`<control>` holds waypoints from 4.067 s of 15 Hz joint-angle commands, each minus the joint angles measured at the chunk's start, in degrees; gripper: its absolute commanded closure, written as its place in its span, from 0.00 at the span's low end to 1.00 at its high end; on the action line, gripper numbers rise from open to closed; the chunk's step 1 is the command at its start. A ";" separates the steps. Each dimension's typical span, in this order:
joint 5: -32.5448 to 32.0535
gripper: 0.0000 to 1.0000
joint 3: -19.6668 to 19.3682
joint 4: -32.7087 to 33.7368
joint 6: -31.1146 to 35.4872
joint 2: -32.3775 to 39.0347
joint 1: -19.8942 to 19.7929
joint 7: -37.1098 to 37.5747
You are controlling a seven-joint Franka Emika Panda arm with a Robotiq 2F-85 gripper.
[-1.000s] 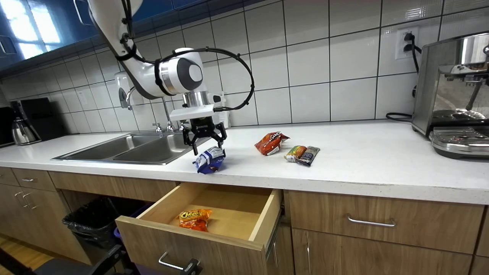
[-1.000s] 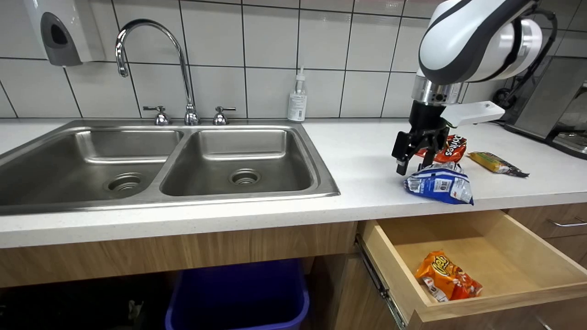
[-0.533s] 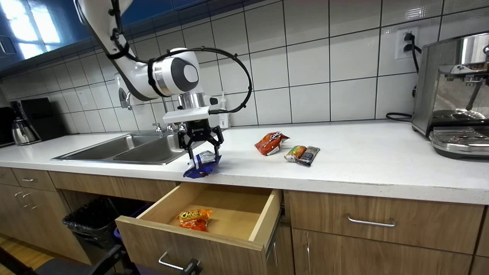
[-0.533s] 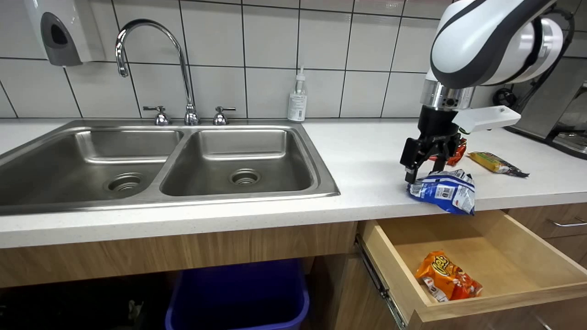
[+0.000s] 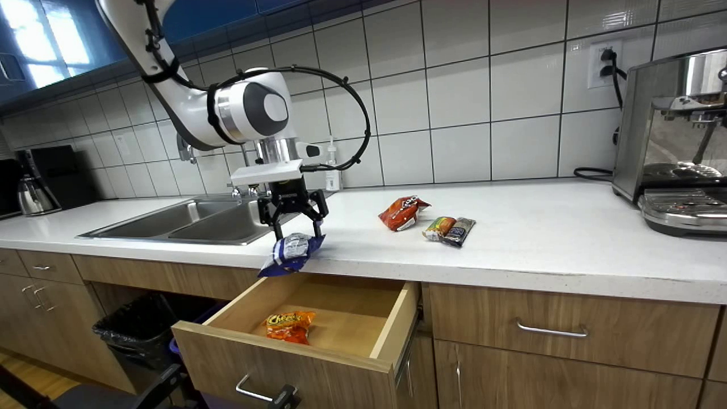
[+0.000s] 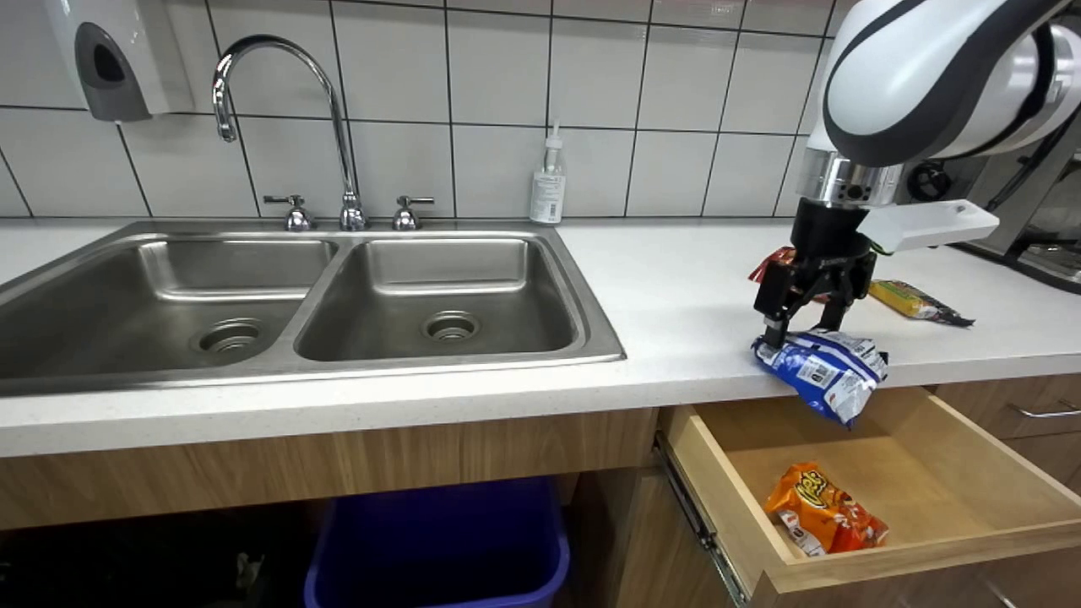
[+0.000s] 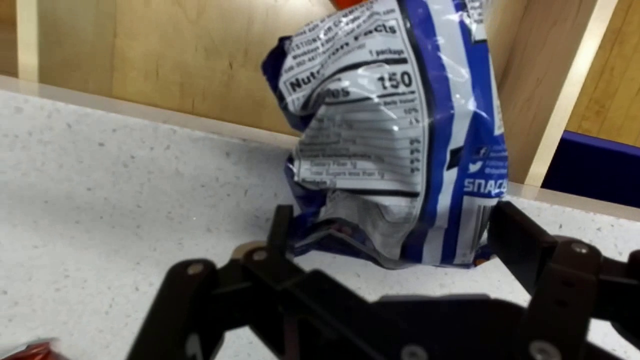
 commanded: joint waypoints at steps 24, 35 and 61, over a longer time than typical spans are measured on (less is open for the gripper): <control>-0.64 0.00 -1.92 -10.99 4.59 -10.87 -0.12 13.00; 0.14 0.00 -4.34 -1.67 3.38 -5.64 -1.18 10.46; 4.15 0.00 -5.90 33.49 -4.54 16.32 -9.35 3.32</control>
